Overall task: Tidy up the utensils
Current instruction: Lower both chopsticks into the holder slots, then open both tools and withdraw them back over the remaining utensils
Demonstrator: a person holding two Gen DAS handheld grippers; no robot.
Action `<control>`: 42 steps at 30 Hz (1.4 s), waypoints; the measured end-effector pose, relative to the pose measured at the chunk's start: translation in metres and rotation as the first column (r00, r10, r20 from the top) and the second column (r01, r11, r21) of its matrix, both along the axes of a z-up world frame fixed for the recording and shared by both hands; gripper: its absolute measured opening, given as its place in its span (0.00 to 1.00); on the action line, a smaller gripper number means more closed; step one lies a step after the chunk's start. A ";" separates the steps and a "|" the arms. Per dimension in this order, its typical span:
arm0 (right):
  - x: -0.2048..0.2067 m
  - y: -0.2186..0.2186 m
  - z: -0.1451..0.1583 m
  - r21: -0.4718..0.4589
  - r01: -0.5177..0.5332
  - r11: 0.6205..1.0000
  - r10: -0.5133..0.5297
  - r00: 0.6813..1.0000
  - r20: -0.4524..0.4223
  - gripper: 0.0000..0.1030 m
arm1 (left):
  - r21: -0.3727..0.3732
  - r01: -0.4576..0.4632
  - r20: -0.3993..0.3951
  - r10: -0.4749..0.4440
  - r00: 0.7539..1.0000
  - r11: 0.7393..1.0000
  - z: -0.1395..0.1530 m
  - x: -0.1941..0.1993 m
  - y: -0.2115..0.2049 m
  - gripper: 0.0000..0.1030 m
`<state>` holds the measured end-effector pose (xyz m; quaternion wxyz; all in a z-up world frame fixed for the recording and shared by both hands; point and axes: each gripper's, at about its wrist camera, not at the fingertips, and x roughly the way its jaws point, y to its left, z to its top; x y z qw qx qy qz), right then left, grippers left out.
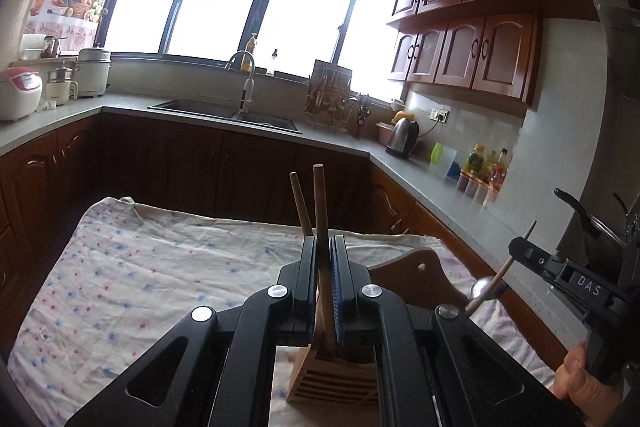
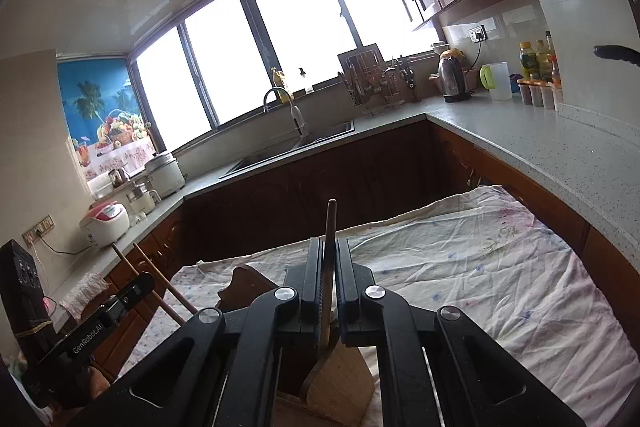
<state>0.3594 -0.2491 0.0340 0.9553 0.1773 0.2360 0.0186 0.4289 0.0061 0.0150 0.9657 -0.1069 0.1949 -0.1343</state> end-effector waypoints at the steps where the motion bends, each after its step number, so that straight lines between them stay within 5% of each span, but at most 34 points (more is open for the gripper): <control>1: 0.000 0.001 0.000 -0.001 -0.001 1.000 0.001 1.000 -0.001 0.06 | 0.003 0.002 -0.003 -0.002 1.000 1.000 0.002 0.001 0.001 0.05; 11: 0.000 0.001 0.005 -0.001 -0.016 1.000 0.016 1.000 -0.024 0.11 | 0.024 0.009 -0.054 -0.008 0.998 1.000 0.008 0.003 -0.001 0.11; 12: -0.001 0.001 0.007 -0.004 -0.012 1.000 0.012 1.000 -0.022 0.16 | 0.021 0.010 -0.058 -0.009 0.998 1.000 0.008 0.003 -0.001 0.20; 14: -0.007 0.000 0.010 -0.009 0.001 1.000 -0.001 1.000 -0.008 0.41 | 0.021 -0.016 -0.057 0.017 0.998 1.000 0.012 -0.002 0.001 0.42; 16: -0.014 -0.003 0.014 -0.003 0.008 1.000 -0.008 1.000 0.011 0.65 | 0.012 -0.025 -0.041 0.025 0.999 1.000 0.015 -0.008 0.003 0.46; 21: -0.029 -0.009 0.018 0.023 0.013 1.000 -0.013 1.000 0.018 0.88 | 0.032 -0.057 -0.034 0.058 0.998 0.998 0.018 -0.029 0.006 0.73; 24: -0.041 -0.006 0.019 0.011 0.007 1.000 -0.007 1.000 0.024 0.96 | 0.048 -0.084 -0.020 0.086 0.996 0.995 0.019 -0.049 0.010 0.80; 30: -0.070 0.005 0.016 0.017 -0.051 0.999 0.051 0.999 0.007 0.98 | 0.071 -0.107 -0.036 0.109 0.993 0.992 0.018 -0.087 0.016 0.95; 42: -0.150 0.017 0.003 0.025 -0.077 0.997 0.077 0.997 -0.011 0.98 | 0.086 -0.093 -0.098 0.101 0.990 0.992 0.018 -0.164 0.036 0.99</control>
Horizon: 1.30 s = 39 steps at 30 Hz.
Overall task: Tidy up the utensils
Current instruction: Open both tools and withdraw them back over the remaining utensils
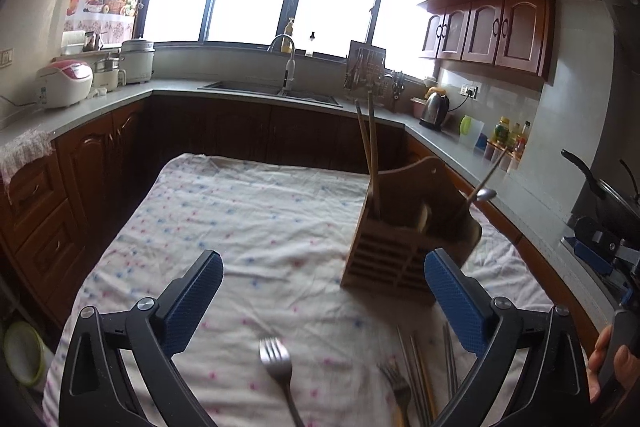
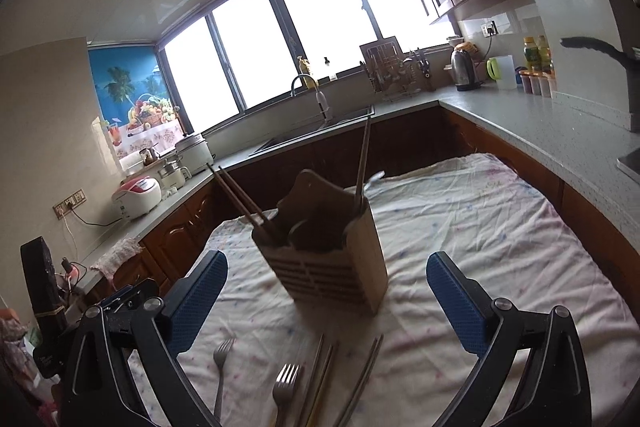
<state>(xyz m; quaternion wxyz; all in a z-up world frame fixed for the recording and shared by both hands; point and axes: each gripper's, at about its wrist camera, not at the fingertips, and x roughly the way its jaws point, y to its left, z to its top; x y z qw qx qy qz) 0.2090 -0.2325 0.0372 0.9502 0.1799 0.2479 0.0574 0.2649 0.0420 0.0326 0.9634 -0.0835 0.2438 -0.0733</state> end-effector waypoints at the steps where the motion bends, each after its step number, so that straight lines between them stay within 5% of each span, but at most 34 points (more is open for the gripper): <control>1: -0.008 -0.001 -0.002 0.006 0.007 1.000 -0.007 1.000 0.001 0.98 | -0.005 -0.001 -0.006 0.001 1.000 1.000 0.000 -0.007 0.003 0.99; 22: -0.082 -0.008 -0.036 0.025 0.051 0.998 -0.049 0.995 -0.088 0.98 | -0.030 -0.011 -0.108 0.008 0.994 0.999 -0.009 -0.090 0.019 0.99; 39: -0.084 -0.017 -0.054 0.038 0.060 0.997 -0.054 0.988 -0.147 0.98 | -0.019 0.038 -0.173 -0.041 0.984 0.999 -0.014 -0.090 -0.004 0.98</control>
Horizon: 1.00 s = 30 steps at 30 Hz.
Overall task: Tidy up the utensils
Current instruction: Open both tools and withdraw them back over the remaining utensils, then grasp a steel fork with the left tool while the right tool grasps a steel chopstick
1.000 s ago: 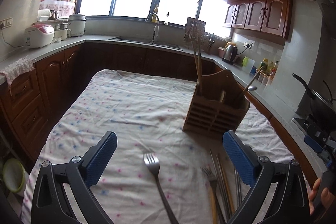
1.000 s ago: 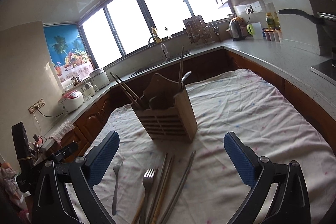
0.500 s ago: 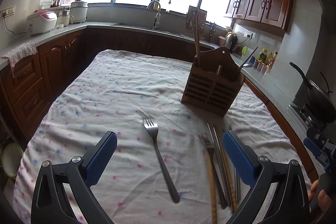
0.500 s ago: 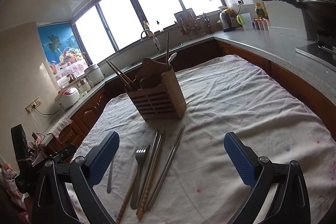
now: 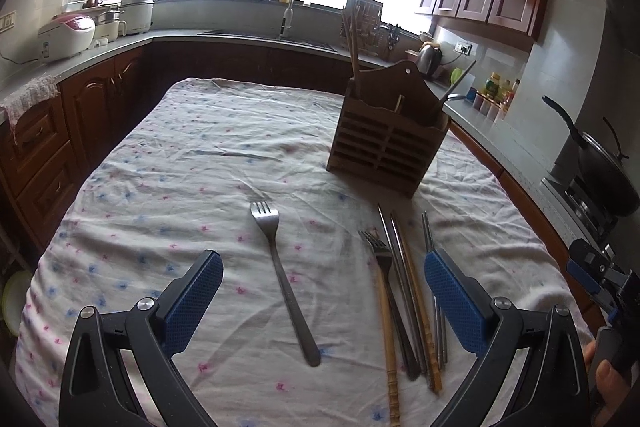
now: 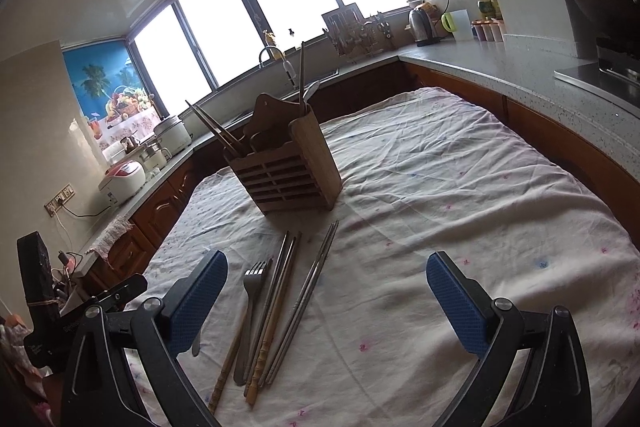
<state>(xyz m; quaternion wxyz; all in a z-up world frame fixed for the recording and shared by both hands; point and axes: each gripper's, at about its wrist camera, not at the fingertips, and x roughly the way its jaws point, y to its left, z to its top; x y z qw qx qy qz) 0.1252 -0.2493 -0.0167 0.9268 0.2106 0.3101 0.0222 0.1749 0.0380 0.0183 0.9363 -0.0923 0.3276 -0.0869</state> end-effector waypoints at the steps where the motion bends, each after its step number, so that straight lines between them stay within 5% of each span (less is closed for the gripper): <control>1: 0.001 0.000 -0.002 0.001 -0.001 1.000 0.001 1.000 -0.003 0.98 | 0.000 0.005 -0.006 -0.005 1.000 1.000 -0.001 0.002 -0.001 0.98; 11: 0.020 -0.005 -0.014 0.013 -0.009 1.000 0.009 0.999 -0.034 0.96 | -0.018 0.057 -0.071 -0.058 0.996 0.998 -0.010 0.031 -0.013 0.92; 16: 0.034 -0.003 -0.021 0.016 -0.023 1.000 0.024 0.998 -0.063 0.80 | -0.029 0.104 -0.108 -0.107 0.988 0.994 -0.018 0.050 -0.024 0.75; 30: 0.079 0.002 -0.052 0.055 -0.058 0.997 0.067 0.980 -0.187 0.46 | 0.031 0.200 -0.207 -0.190 0.960 0.979 -0.045 0.110 -0.072 0.61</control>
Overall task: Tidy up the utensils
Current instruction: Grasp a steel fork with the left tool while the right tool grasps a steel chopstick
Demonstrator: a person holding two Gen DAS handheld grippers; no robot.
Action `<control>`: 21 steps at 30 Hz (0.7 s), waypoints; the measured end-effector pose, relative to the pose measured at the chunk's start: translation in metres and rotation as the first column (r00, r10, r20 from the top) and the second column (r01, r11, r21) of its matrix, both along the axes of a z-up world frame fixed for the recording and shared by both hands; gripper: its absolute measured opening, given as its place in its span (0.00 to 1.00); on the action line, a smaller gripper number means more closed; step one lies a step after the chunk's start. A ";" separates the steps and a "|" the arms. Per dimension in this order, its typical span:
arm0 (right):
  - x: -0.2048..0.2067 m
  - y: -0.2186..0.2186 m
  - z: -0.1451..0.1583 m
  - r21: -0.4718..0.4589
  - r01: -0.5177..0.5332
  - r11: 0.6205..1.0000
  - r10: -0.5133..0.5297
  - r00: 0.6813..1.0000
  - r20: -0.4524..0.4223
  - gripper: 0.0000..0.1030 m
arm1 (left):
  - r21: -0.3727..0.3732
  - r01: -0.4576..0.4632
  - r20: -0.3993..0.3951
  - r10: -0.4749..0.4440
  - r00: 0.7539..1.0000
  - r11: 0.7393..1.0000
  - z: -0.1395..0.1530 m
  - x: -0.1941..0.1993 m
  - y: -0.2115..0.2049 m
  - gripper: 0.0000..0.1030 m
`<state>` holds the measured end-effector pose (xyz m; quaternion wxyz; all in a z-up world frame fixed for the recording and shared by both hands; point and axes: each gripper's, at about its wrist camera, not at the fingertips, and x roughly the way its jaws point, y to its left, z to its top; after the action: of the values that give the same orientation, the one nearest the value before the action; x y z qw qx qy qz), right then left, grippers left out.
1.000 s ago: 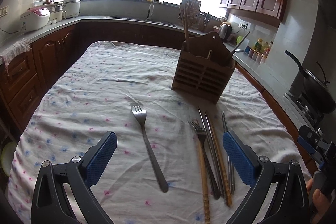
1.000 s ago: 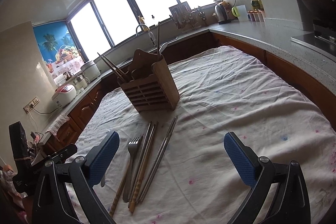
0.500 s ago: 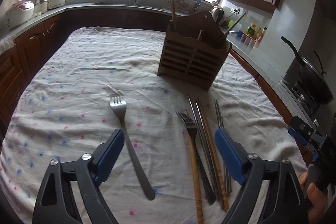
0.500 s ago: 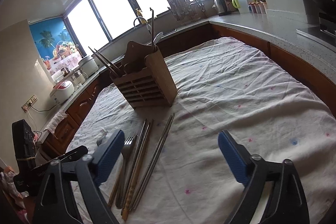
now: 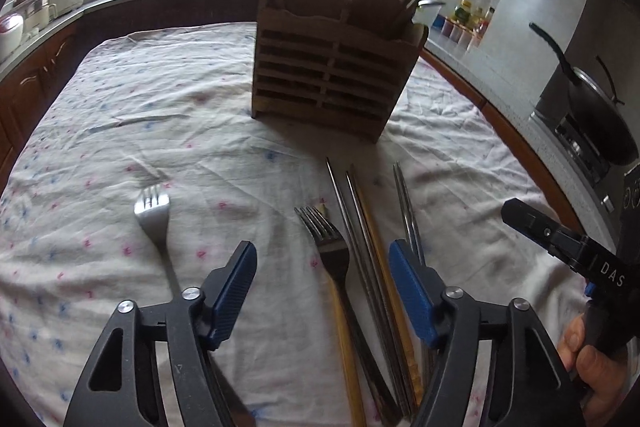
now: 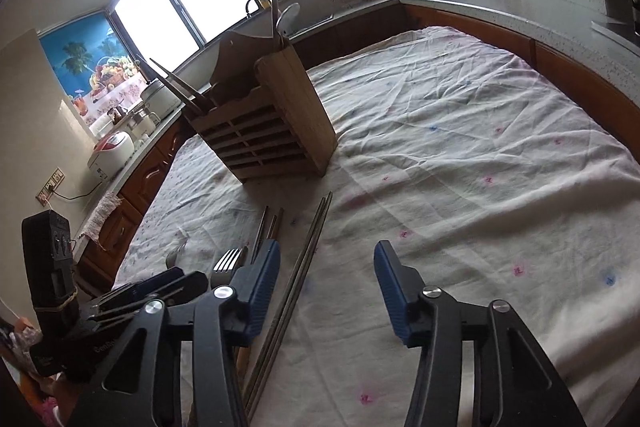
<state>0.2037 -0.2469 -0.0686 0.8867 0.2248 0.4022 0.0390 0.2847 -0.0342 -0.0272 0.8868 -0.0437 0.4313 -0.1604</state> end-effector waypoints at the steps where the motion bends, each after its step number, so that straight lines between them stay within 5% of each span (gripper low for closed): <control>1: 0.003 0.000 -0.002 0.003 -0.003 1.000 0.003 1.000 -0.007 0.45 | 0.013 0.010 -0.008 -0.010 1.000 1.000 -0.004 0.005 -0.004 0.59; 9: 0.028 0.011 -0.018 -0.010 -0.048 0.999 0.047 0.997 -0.069 0.26 | 0.051 0.042 -0.081 -0.038 0.996 0.998 -0.030 0.029 -0.014 0.19; 21: 0.065 0.030 -0.039 -0.114 -0.105 0.988 0.087 0.984 -0.154 0.16 | -0.032 0.045 -0.140 -0.049 0.989 0.998 -0.030 0.033 0.019 0.21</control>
<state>0.2689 -0.2169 -0.1079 0.8632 0.1531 0.4793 0.0404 0.3179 -0.0149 -0.0573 0.8495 -0.0575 0.4912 -0.1838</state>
